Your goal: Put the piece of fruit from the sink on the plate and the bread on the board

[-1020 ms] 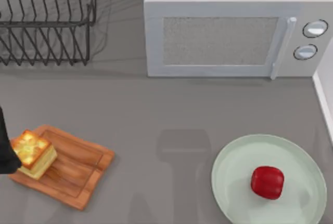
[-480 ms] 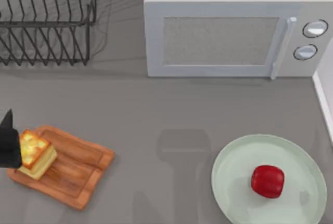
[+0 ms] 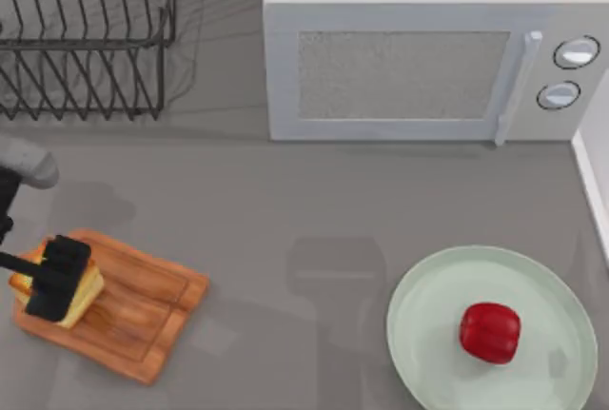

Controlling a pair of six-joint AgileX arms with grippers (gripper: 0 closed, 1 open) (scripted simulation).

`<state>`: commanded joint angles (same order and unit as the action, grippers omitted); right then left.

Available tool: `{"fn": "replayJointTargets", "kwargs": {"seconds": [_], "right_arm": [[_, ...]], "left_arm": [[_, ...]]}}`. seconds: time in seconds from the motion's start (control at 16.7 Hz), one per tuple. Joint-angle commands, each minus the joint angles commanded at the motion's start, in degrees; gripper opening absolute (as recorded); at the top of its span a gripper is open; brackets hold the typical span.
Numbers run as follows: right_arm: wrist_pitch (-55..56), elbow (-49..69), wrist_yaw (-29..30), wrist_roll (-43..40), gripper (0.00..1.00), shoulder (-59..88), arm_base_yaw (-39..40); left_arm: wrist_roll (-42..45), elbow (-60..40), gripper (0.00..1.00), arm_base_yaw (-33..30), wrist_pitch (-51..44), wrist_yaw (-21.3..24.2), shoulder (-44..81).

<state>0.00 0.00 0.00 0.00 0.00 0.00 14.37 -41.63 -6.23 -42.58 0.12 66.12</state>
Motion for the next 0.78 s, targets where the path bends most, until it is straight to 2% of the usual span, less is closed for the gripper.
{"fn": "replayJointTargets", "kwargs": {"seconds": [0.36,0.54,0.78], "right_arm": [[0.00,0.00,0.00,0.00,1.00,0.00,0.00],[0.00,0.00,0.00,0.00,1.00,0.00,0.00],[0.00,0.00,0.00,0.00,1.00,0.00,0.00]], "left_arm": [[5.21,-15.44,1.00,-2.22,-13.94,0.03,20.73],[6.47,-19.70,1.00,-2.76,-17.14,0.01,24.61],[6.55,-20.00,1.00,-2.79,-17.38,0.00,24.88]]}}
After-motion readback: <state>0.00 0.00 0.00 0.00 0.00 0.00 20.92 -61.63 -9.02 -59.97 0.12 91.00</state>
